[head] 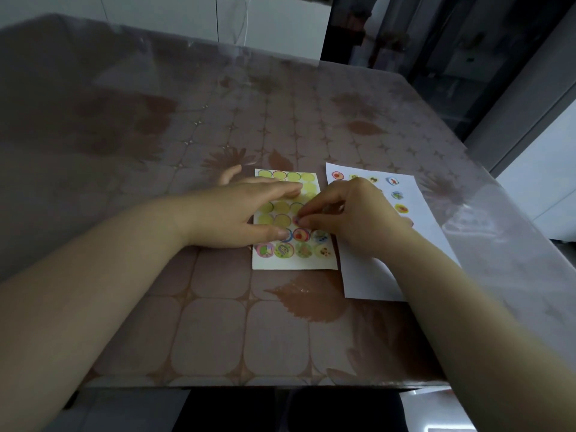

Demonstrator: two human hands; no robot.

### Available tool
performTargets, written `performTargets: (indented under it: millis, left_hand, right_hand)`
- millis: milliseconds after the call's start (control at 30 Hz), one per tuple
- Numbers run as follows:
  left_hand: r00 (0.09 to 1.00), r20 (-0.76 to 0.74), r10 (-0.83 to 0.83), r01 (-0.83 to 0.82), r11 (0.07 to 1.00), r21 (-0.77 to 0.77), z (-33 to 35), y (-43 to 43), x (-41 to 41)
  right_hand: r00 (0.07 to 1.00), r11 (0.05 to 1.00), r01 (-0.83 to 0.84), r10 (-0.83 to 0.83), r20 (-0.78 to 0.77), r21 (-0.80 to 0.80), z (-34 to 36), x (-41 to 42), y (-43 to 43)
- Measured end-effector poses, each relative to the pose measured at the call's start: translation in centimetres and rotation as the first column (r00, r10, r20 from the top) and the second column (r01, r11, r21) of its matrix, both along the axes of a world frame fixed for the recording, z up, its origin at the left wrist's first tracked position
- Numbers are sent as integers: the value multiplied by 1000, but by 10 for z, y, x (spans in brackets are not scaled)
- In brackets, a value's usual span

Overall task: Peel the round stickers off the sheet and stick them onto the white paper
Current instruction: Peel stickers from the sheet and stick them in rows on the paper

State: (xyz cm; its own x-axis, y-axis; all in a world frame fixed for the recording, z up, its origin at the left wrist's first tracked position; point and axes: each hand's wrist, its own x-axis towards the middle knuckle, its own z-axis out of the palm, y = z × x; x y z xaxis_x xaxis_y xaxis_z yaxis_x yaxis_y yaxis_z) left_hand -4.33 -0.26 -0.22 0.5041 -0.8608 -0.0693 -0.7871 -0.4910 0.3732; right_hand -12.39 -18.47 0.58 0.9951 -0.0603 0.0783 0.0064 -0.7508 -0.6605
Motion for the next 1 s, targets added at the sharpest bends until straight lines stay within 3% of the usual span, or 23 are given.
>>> performTargets:
  millis: [367, 567, 767, 1000]
  left_hand:
    - [999, 40, -7, 5, 999, 52, -1, -2, 2]
    - [997, 59, -43, 41, 999, 27, -1, -3, 2]
    - [997, 52, -56, 56, 998, -6, -5, -2, 6]
    - [996, 18, -86, 86, 995, -51, -6, -2, 8]
  right_hand:
    - [1000, 998, -27, 27, 4, 64, -2, -2, 4]
    - [992, 987, 103, -110, 56, 120, 21, -12, -10]
    - [960, 980, 192, -199, -199, -54, 38, -44, -71]
    - [938, 957, 288, -283, -202, -1, 13, -51, -75]
